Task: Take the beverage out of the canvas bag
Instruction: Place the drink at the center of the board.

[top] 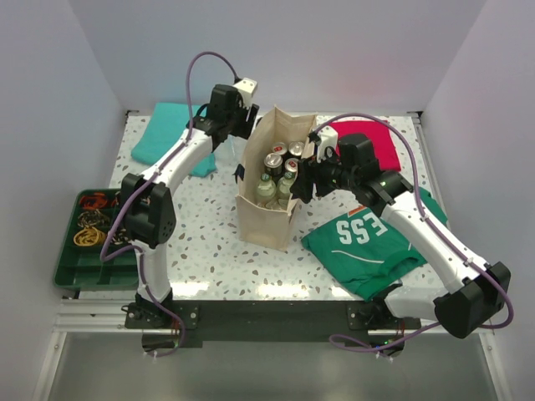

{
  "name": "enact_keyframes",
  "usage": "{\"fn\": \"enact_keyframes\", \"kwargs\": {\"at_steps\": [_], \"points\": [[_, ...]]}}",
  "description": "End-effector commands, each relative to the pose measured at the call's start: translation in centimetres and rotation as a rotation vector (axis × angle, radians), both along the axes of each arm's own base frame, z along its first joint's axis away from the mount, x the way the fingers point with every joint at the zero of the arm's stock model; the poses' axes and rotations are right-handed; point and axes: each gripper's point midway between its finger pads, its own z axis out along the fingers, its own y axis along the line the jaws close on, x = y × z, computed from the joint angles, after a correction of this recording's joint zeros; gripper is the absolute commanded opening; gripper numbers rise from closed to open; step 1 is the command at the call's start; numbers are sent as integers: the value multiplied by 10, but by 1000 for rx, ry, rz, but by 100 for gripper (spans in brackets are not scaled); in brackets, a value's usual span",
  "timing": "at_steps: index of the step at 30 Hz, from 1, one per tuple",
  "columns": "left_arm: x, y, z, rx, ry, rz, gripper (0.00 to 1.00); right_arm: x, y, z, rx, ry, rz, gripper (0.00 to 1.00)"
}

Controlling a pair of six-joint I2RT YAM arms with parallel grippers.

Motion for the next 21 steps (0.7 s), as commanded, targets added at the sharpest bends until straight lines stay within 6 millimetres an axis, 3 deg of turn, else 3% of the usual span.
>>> {"fn": "enact_keyframes", "kwargs": {"at_steps": [1,11,17,21], "points": [[10,6,32,-21,-98,18,73,4,0,12,3,-28,-11,71],[2,6,61,-48,-134,13,77,5,0,18,10,-39,-13,71],[-14,11,94,-75,-169,7,100,6,1,24,27,-52,-24,71],[-29,19,121,-92,-187,31,100,9,3,30,57,-60,-41,71]]}}
